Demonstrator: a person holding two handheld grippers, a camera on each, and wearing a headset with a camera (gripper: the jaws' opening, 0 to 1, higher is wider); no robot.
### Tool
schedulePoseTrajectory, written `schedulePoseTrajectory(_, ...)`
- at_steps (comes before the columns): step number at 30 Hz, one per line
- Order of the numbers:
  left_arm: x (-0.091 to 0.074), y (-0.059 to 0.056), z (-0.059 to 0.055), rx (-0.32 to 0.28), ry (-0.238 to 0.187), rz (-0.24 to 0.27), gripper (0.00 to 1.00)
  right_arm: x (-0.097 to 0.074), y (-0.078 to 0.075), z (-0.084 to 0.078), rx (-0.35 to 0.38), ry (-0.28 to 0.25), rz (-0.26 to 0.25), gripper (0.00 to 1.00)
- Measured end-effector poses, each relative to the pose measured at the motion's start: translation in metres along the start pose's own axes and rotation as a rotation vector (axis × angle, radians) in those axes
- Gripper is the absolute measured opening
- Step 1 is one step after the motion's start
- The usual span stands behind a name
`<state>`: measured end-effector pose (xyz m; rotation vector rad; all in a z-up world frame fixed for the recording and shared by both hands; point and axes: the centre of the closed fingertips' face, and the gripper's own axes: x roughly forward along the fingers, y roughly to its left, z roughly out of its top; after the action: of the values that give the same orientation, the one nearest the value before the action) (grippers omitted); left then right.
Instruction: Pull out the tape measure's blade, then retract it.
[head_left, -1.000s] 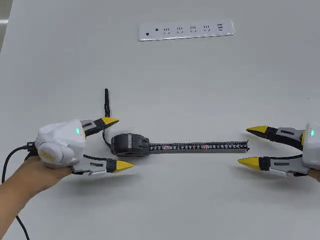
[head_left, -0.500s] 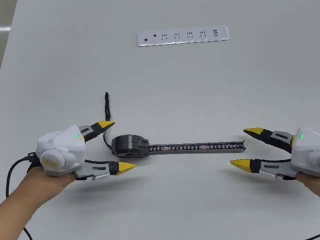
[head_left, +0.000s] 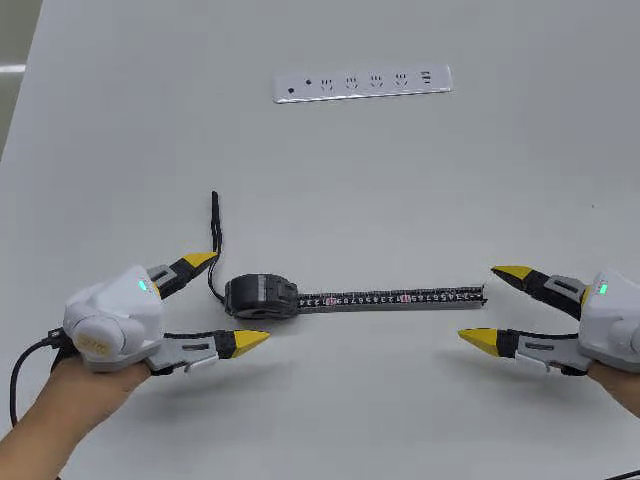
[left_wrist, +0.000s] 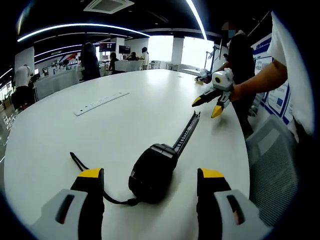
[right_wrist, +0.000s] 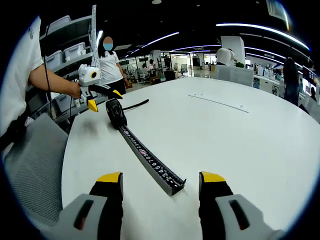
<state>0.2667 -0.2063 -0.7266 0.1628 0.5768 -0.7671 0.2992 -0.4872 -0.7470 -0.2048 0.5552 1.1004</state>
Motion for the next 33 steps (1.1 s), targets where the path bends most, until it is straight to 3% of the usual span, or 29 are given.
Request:
schedulePoseTrajectory(12, -0.017, 0.0, -0.005, -0.045, -0.025, 0.07, 0.75, -0.007, 0.001, 0.006, 0.034, -0.034, -0.059, 0.64)
schedulePoseTrajectory(33, -0.054, -0.008, -0.025, -0.131, -0.043, 0.15, 0.74, -0.017, 0.021, 0.002, 0.077, -0.065, -0.117, 0.67)
